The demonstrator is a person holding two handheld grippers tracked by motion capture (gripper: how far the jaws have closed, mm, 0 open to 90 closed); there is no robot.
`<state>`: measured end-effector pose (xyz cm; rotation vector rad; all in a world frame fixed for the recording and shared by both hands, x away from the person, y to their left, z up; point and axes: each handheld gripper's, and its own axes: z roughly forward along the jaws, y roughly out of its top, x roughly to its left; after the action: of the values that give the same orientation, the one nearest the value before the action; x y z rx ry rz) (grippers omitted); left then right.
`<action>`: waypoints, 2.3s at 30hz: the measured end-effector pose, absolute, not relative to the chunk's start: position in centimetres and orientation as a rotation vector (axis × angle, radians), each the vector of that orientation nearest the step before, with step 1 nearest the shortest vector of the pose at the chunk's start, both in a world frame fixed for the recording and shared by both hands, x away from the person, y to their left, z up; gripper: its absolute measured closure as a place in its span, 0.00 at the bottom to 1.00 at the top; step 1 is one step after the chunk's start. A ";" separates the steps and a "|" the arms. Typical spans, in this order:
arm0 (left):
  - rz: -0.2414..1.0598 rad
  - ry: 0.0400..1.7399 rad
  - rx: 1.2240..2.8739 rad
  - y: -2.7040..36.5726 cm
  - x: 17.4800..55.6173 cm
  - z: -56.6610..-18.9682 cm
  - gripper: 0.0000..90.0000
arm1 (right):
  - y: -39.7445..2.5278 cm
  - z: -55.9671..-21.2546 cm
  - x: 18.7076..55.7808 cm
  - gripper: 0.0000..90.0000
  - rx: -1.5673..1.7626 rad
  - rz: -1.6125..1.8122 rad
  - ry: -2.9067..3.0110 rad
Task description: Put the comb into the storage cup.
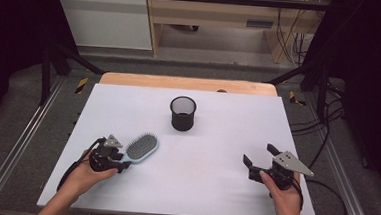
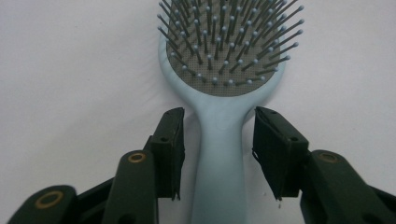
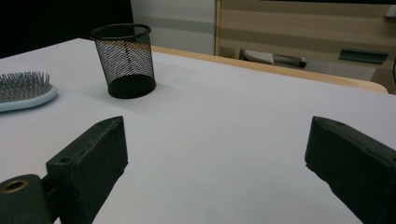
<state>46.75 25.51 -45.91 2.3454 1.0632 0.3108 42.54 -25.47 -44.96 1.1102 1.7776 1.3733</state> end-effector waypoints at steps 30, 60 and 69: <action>0.330 1.011 2.356 25.8 46.7 -46.3 0.77 | -24.7 -45.2 42.9 0.07 1.092 1.362 1.832; 0.578 0.945 2.044 24.7 46.8 -44.8 0.77 | -23.7 -45.2 42.8 0.07 1.085 1.389 1.848; 0.634 0.866 1.997 23.6 45.6 -44.4 0.77 | -23.4 -45.2 42.5 0.06 1.087 1.406 1.859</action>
<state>45.63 23.59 -44.37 1.9972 0.8663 0.6340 42.49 -23.35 -45.19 1.0875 1.8586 1.4060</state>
